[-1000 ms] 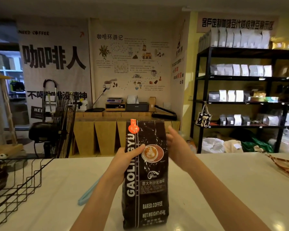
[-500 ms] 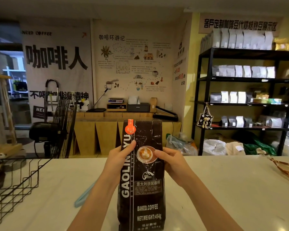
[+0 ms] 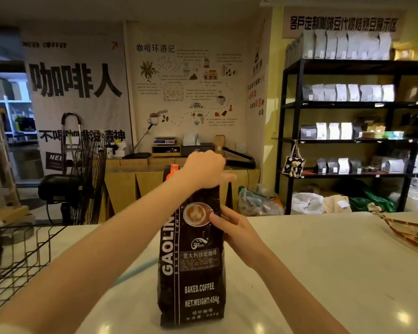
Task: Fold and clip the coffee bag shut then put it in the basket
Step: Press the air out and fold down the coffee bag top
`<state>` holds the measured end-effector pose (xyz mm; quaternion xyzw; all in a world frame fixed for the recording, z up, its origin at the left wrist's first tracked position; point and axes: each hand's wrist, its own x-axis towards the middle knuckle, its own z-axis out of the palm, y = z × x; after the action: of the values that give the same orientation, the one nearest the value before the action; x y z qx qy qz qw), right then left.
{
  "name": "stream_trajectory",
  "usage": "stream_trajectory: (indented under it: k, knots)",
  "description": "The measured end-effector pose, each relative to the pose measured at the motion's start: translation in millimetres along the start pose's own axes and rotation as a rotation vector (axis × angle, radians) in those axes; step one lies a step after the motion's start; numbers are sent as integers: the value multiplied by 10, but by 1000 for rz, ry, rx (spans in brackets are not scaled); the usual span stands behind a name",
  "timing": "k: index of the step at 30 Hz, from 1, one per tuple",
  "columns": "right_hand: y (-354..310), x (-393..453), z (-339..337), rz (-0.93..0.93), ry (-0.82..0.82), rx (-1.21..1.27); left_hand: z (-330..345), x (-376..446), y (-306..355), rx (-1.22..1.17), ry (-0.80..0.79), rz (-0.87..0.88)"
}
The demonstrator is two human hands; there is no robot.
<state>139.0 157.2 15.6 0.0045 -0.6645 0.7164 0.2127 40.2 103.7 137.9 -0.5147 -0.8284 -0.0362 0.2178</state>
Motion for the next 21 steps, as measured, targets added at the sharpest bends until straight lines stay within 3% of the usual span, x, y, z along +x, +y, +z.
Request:
stream_trajectory:
  k: [3, 7, 14, 21]
  knots:
    - [14, -31, 102, -16, 135, 18, 74, 121, -55, -252, 20, -112]
    - [150, -29, 215, -91, 410, 93, 112, 87, -58, -249, 228, -199]
    - [179, -23, 259, -74, 385, 141, 170, 28, -133, -334, 522, -382]
    - [180, -17, 198, 116, 376, 321, 255, 118, -78, -342, 494, -376]
